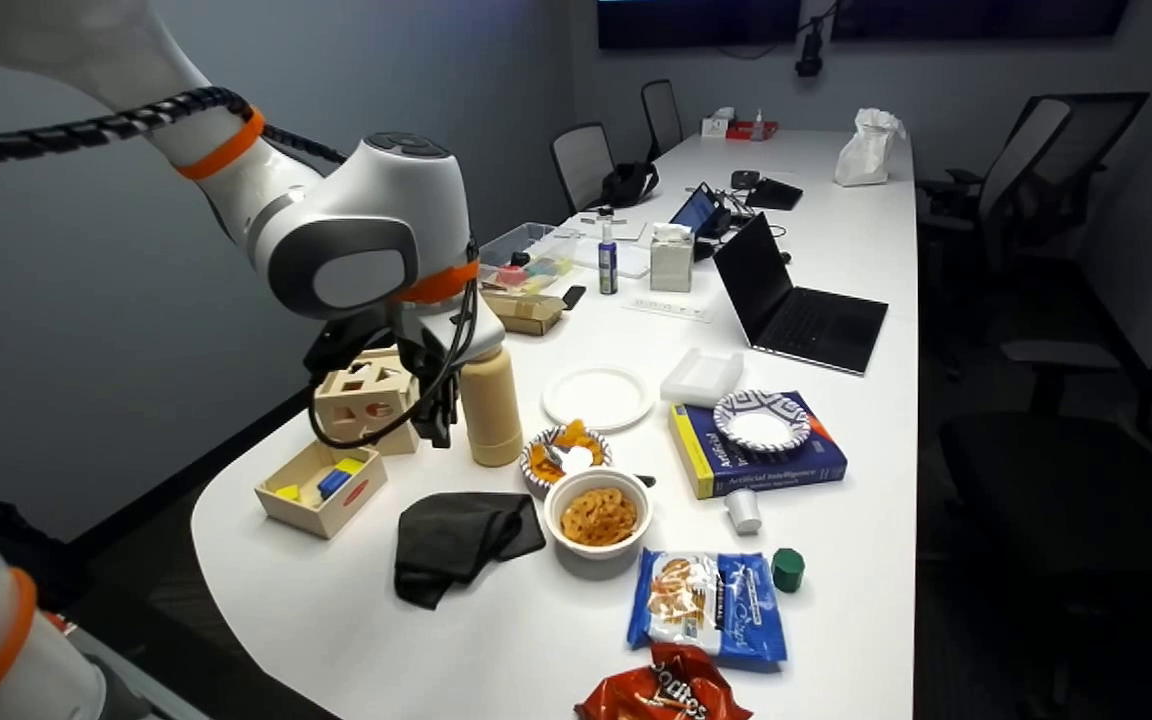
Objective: Unfold the towel.
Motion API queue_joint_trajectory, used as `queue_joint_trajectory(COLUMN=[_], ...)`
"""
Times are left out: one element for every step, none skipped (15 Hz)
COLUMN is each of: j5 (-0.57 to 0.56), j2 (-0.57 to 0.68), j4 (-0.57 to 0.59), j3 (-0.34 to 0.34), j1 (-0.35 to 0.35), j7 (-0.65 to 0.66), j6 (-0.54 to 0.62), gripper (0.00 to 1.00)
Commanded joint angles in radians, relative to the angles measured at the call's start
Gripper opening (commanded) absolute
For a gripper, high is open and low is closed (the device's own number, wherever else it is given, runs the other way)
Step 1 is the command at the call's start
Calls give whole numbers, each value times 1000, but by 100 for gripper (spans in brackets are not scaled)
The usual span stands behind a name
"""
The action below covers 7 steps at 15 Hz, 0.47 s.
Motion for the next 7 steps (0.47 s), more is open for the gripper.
queue_joint_trajectory(j5=[-2,-7,-7,-13,-12,-10,-10], j2=[-35,-37,-40,-40,-39,-39,-39], j4=[3,3,4,7,10,13,15], j3=[30,35,39,43,47,50,53], j1=[-42,-46,-49,-54,-55,-54,-54], j7=[-25,-16,-18,-16,-17,-22,-27], j6=[-60,-58,-65,-69,-72,-75,-77], gripper=[73,82,88,97,100,100,100])
